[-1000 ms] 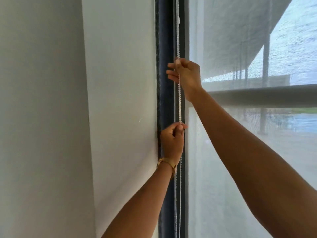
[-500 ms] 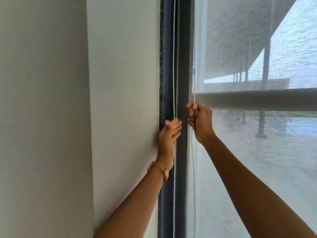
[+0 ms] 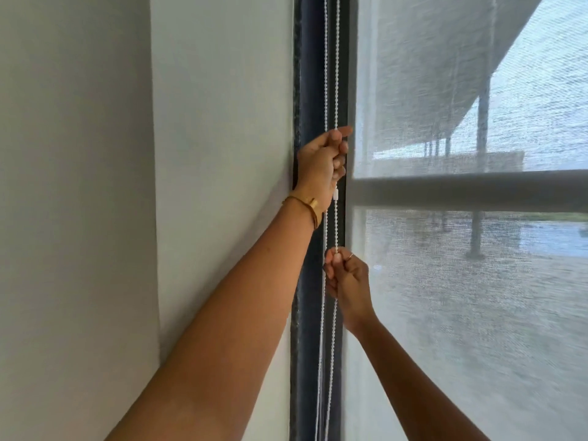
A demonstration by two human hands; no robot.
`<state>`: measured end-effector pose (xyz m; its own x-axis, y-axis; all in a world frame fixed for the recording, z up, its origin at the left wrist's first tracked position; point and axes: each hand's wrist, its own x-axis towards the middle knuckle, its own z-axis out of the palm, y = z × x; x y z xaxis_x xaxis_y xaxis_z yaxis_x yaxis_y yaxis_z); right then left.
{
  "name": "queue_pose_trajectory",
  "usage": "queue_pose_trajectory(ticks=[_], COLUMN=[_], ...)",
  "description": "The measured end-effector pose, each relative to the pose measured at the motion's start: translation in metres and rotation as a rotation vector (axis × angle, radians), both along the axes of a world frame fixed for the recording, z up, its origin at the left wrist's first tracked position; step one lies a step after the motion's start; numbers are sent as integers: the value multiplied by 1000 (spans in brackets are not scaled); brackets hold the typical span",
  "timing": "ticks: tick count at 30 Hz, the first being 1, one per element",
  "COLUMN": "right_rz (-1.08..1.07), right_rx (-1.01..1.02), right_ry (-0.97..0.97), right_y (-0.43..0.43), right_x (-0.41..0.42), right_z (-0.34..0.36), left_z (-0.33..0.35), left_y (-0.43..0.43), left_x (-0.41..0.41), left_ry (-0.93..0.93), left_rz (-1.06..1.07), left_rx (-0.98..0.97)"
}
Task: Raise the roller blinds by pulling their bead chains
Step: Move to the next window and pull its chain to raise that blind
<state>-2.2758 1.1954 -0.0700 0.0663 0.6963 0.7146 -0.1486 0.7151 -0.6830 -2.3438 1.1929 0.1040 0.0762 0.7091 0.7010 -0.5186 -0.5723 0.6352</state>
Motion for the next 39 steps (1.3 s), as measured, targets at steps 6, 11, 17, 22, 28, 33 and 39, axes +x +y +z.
queue_pose_trajectory(ticks=[6, 11, 17, 22, 28, 33, 39], right_rz=[186, 276, 344, 333, 218, 115, 134], right_rx=[-222, -275, -179, -129, -41, 6, 21], right_ry=[-156, -84, -119, -116, -92, -79, -20], right_y=[16, 11, 2, -5, -7, -11, -14], right_x=[26, 50, 43, 20, 3, 6, 24], right_z=[23, 83, 164, 211, 205, 150, 105], left_z=[-17, -60, -104, -140, -182, -217, -187], left_y=[0, -3, 2, -4, -10, -17, -16], left_x=[-5, -4, -9, -7, -8, -10, -14], left_ry=[23, 87, 120, 173, 199, 359, 400], left_rz=[164, 230, 213, 245, 257, 185, 41], left_rx=[23, -30, -84, -112, -207, -312, -335])
